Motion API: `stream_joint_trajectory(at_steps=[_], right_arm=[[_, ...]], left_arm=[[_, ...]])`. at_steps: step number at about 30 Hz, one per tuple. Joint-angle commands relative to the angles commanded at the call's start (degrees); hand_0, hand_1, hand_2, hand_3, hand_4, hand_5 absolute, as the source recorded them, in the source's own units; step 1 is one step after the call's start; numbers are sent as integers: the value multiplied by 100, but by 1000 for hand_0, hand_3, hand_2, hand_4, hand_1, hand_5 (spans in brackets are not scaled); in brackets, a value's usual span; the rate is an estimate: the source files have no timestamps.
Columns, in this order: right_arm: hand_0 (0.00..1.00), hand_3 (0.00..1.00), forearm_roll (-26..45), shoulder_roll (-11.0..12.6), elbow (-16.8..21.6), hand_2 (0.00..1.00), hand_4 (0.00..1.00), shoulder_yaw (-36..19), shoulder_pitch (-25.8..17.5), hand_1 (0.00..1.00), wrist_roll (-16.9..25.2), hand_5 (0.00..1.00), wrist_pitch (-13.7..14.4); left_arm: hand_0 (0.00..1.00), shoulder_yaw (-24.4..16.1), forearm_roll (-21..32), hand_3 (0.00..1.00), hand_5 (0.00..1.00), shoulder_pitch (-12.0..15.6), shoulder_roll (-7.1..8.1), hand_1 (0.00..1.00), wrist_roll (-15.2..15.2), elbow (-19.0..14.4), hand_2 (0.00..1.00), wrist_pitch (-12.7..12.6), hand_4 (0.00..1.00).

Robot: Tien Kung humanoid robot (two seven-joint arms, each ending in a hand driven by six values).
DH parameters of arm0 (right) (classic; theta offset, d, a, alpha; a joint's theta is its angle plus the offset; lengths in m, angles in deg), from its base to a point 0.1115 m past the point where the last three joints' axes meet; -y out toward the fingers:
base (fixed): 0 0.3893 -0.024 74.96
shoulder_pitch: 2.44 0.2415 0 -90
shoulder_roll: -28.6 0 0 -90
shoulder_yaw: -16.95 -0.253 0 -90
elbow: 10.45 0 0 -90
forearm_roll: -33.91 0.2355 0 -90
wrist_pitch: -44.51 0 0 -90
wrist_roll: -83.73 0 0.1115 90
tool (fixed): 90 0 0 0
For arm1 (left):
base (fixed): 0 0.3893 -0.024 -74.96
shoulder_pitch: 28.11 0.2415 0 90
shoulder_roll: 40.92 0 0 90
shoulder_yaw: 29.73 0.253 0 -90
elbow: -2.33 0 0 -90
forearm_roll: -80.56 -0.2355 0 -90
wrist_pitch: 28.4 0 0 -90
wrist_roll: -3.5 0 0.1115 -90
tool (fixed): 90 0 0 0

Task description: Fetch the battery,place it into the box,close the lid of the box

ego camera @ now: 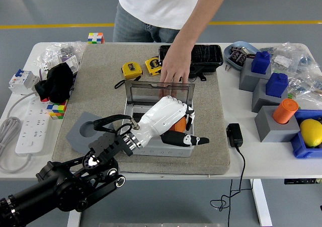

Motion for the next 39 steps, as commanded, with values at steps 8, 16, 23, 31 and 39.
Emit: stream_joint_trajectory(at_steps=[8, 16, 23, 31, 39], right_arm=[[830, 836, 13, -5, 0, 805, 998, 14, 11, 840, 1, 998, -8], [831, 835, 40, 5, 0, 804, 998, 36, 28, 840, -5, 998, -19], [831, 835, 60, 7, 0, 803, 998, 55, 34, 840, -9, 998, -34], [831, 835, 71, 6, 0, 800, 998, 55, 38, 834, -9, 998, -47], [831, 834, 73, -4, 0, 800, 998, 41, 33, 829, -14, 998, -60]], left_arm=[[283, -76, -63, 190, 988, -31, -46, 293, 63, 71, 222, -50, 996], [681, -105, -95, 456, 998, -50, -39, 626, 80, 121, 526, -49, 998], [896, -122, -175, 567, 998, -38, -36, 768, 30, 138, 658, 59, 998], [998, -186, -284, 685, 998, -23, -25, 974, -17, 113, 826, -53, 998], [998, -396, -560, 912, 998, 27, 53, 998, -45, -325, 998, -413, 998]])
